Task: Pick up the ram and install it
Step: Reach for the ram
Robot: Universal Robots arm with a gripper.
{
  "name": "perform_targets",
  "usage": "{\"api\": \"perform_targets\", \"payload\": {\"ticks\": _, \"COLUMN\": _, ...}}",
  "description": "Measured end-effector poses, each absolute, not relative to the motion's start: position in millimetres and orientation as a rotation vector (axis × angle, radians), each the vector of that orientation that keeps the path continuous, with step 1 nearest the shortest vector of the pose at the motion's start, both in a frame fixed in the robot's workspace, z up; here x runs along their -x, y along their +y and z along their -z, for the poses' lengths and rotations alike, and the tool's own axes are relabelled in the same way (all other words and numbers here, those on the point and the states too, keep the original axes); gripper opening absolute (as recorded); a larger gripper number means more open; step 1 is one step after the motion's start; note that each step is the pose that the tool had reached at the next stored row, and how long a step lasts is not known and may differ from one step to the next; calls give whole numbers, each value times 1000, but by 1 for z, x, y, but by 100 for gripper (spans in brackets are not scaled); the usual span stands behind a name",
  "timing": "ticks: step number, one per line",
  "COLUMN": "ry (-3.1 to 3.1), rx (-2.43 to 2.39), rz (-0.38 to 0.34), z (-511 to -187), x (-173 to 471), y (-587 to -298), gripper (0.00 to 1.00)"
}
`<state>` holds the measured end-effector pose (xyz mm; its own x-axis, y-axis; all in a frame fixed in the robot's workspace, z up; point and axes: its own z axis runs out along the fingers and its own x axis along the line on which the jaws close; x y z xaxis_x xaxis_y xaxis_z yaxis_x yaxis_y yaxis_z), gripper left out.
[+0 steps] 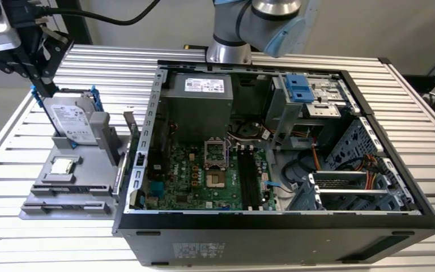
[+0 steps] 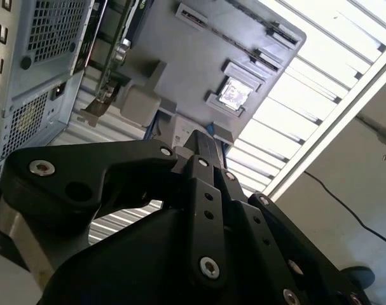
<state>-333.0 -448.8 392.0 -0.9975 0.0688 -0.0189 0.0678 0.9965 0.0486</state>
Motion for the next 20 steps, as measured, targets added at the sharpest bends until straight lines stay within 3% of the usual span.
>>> {"api": "perform_targets", "payload": {"ticks": 20, "ry": 3118, "rx": -107, "rz": -75, "z": -391, "x": 333, "y": -463, "gripper": 0}}
